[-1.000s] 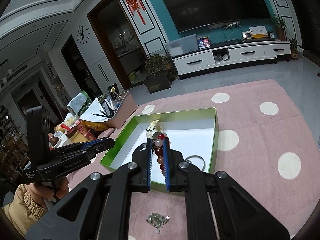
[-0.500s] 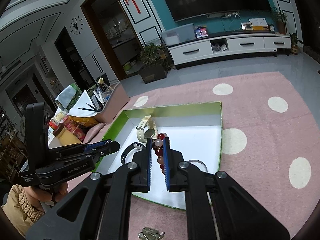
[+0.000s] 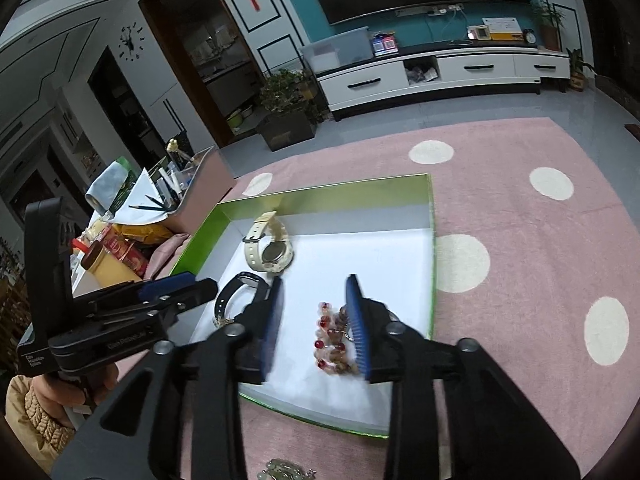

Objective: Organize jewelry
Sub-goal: 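Open both tools to drop the charm and bracelet into the box, then move both open tools back toward the remaining jewelry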

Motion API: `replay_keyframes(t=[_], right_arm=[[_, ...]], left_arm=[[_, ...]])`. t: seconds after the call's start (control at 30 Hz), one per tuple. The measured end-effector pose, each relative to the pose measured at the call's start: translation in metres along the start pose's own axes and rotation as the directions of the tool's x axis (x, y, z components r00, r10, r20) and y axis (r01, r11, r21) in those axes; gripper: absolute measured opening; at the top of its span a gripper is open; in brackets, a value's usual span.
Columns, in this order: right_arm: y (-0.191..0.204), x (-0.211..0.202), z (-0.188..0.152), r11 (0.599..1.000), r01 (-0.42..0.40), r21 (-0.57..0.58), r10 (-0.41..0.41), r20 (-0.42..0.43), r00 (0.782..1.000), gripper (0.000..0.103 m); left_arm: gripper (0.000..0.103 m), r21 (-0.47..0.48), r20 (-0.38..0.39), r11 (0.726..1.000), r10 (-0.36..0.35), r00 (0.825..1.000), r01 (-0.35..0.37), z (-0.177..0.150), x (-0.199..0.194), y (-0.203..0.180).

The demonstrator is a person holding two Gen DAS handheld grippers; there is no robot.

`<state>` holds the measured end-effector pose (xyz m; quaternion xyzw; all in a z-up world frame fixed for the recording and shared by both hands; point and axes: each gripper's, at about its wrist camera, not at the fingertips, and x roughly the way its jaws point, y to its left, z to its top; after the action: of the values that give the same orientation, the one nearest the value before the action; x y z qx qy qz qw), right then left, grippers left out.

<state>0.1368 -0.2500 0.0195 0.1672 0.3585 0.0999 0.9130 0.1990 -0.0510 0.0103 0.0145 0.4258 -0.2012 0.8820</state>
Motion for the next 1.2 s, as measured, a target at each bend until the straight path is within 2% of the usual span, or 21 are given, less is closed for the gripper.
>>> replay_keyframes(t=[0.17,0.37,0.6,0.8,1.2], right_arm=[[-0.008,-0.022,-0.008,1.000,0.001,0.011,-0.001,0.032,1.000,0.036],[-0.016,-0.054,-0.029,1.000,0.011,0.015,-0.012,0.052,0.999,0.036],[-0.018,-0.083,-0.058,1.000,0.029,0.011,-0.029,0.039,0.999,0.036],[-0.011,-0.101,-0.085,0.999,0.036,-0.008,-0.036,0.021,0.999,0.036],[0.029,-0.090,-0.143,0.987,0.025,-0.156,-0.041,-0.097,0.994,0.036]], left_arm=[[0.056,-0.021,0.033,1.000,0.018,0.999,-0.017,-0.002,-0.018,0.009],[0.056,-0.051,0.058,0.998,0.048,0.997,-0.045,-0.018,-0.047,0.027],[0.056,-0.109,0.045,0.993,0.050,0.998,-0.044,-0.056,-0.072,0.044],[0.056,-0.138,0.033,0.990,0.035,0.999,-0.030,-0.089,-0.088,0.044],[0.056,-0.040,0.006,0.999,0.007,1.000,-0.007,-0.155,-0.094,0.001]])
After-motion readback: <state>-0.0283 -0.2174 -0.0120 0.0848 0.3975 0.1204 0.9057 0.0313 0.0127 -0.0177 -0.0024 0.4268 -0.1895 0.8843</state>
